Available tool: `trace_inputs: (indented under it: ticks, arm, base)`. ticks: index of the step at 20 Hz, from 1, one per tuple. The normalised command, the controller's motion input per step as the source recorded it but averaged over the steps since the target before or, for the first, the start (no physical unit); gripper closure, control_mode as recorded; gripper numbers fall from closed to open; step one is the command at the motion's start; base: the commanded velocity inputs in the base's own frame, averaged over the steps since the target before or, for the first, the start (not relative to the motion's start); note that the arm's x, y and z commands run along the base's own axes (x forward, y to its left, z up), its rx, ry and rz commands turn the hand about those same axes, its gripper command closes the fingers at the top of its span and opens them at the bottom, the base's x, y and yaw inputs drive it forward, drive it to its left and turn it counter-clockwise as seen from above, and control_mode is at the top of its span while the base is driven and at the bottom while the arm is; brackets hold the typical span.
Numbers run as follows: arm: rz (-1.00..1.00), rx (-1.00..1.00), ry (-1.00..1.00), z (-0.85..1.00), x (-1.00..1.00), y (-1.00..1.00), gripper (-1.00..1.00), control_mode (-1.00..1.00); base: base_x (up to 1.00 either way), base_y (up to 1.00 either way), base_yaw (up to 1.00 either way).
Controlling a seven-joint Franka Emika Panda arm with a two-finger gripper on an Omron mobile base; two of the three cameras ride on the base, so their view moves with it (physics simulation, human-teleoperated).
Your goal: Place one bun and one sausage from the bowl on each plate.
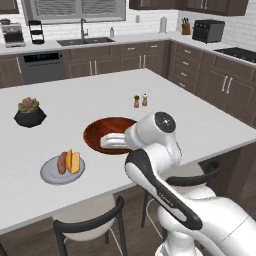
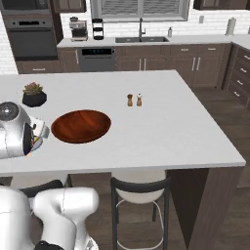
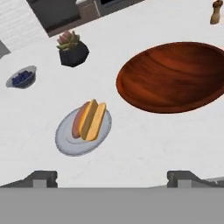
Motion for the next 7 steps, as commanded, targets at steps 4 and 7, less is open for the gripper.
trace_inputs:
  ticks: [4, 7]
  arm:
    - [0.0, 0.24, -0.38, 0.48, -1.0, -1.0, -1.0, -1.0]
    - [0.0, 0.34, -0.47, 0.94, -1.0, -1.0, -1.0, -1.0]
  base:
    - [0.0, 0.0, 0.0]
    - [0.0, 0.0, 0.0]
